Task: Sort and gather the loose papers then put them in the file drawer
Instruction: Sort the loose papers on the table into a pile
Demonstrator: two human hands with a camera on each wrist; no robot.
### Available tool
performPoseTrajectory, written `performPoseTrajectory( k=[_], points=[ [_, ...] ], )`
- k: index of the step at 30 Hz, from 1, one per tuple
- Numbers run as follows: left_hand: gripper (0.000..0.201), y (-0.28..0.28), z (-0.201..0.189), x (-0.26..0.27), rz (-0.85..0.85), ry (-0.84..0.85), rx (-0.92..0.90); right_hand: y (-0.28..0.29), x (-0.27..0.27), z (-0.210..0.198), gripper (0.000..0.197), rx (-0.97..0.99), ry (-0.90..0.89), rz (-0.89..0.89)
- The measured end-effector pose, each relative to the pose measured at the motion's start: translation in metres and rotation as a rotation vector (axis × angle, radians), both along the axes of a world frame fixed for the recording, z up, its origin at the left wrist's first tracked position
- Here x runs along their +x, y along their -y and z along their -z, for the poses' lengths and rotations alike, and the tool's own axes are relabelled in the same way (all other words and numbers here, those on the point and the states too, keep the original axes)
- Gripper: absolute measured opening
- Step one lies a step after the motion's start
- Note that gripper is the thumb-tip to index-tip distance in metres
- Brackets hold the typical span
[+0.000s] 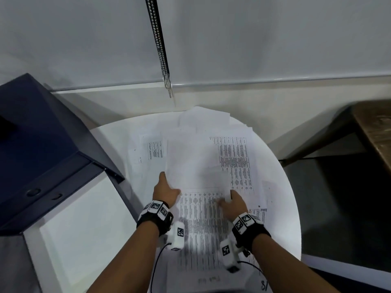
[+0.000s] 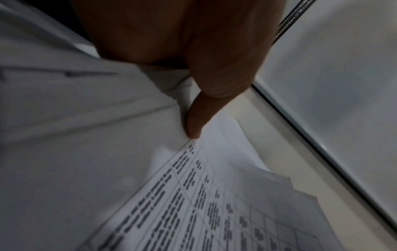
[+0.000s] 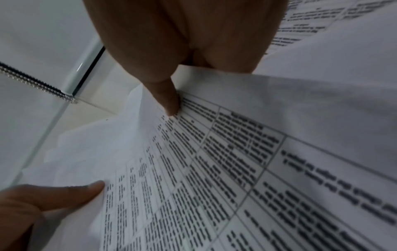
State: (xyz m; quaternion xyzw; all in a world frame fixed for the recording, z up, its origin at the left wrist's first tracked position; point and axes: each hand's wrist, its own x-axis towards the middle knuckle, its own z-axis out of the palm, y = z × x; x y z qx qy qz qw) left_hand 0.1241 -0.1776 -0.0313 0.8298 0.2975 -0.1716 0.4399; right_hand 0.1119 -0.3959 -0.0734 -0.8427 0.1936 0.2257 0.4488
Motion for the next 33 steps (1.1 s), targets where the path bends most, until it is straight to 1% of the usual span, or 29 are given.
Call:
performPoseTrajectory(
  k=[2,4,5,6,8,9,10,11,12,13,14,15,17,19,21,23,25,26,27,28,29,31,33],
  points=[
    [0.080,-0.003,-0.005,0.001,-0.018,0.066,0.001,0.000,0.002,-0.002,0.021,0.068,0.014,-0.043],
    [0.079,-0.008,-0.017,0.003,-0.028,0.158,-0.017,0.006,0.006,-0.010,0.032,0.101,0.090,-0.045],
    [0.075,-0.013,-0.024,0.005,-0.041,0.215,-0.019,0.012,0.011,-0.015,0.045,0.105,0.147,-0.032],
    [0.071,-0.017,-0.034,0.007,-0.059,0.270,-0.034,0.019,0.017,-0.021,0.062,0.106,0.206,-0.019],
    [0.063,-0.025,-0.061,0.012,-0.088,0.389,-0.145,0.033,0.032,-0.036,0.096,0.155,0.281,-0.017],
    [0.059,-0.028,-0.078,0.014,-0.091,0.452,-0.227,0.038,0.040,-0.046,0.106,0.233,0.289,-0.012],
    [0.057,-0.031,-0.093,0.015,-0.085,0.507,-0.306,0.043,0.048,-0.058,0.108,0.355,0.279,0.003],
    [0.056,-0.032,-0.108,0.017,-0.069,0.558,-0.365,0.045,0.055,-0.073,0.101,0.504,0.275,0.004],
    [0.054,-0.033,-0.121,0.020,-0.050,0.605,-0.394,0.047,0.061,-0.088,0.086,0.614,0.281,-0.009],
    [0.053,-0.034,-0.133,0.022,-0.024,0.641,-0.399,0.048,0.065,-0.103,0.067,0.684,0.309,-0.047],
    [0.051,-0.032,-0.142,0.025,-0.003,0.681,-0.400,0.049,0.067,-0.118,0.051,0.708,0.344,-0.101],
    [0.050,-0.031,-0.149,0.028,0.013,0.714,-0.391,0.051,0.069,-0.130,0.042,0.717,0.387,-0.148],
    [0.047,-0.023,-0.160,0.033,0.028,0.782,-0.380,0.052,0.071,-0.150,0.039,0.694,0.503,-0.222],
    [0.046,-0.013,-0.167,0.035,0.018,0.843,-0.377,0.052,0.071,-0.166,0.039,0.582,0.647,-0.264],
    [0.047,-0.004,-0.170,0.035,0.006,0.888,-0.367,0.049,0.068,-0.174,0.037,0.405,0.773,-0.218],
    [0.045,0.002,-0.166,0.034,0.010,0.902,-0.338,0.045,0.061,-0.166,0.029,0.290,0.837,-0.094],
    [0.039,0.008,-0.158,0.031,0.038,0.900,-0.309,0.041,0.054,-0.151,0.009,0.258,0.815,0.021],
    [0.036,0.011,-0.152,0.030,0.047,0.890,-0.298,0.039,0.050,-0.144,0.010,0.247,0.799,0.053],
    [0.032,0.014,-0.146,0.028,0.046,0.874,-0.288,0.037,0.046,-0.136,0.018,0.253,0.774,0.067],
    [0.029,0.016,-0.139,0.027,0.036,0.849,-0.279,0.036,0.042,-0.129,0.020,0.285,0.746,0.072],
    [0.028,0.018,-0.133,0.025,0.020,0.818,-0.286,0.033,0.038,-0.124,0.019,0.313,0.722,0.069],
    [0.030,0.018,-0.123,0.023,-0.011,0.774,-0.301,0.027,0.032,-0.116,0.023,0.339,0.690,0.067],
    [0.026,0.018,-0.121,0.022,-0.017,0.781,-0.276,0.025,0.030,-0.113,0.023,0.344,0.684,0.122]
  ],
)
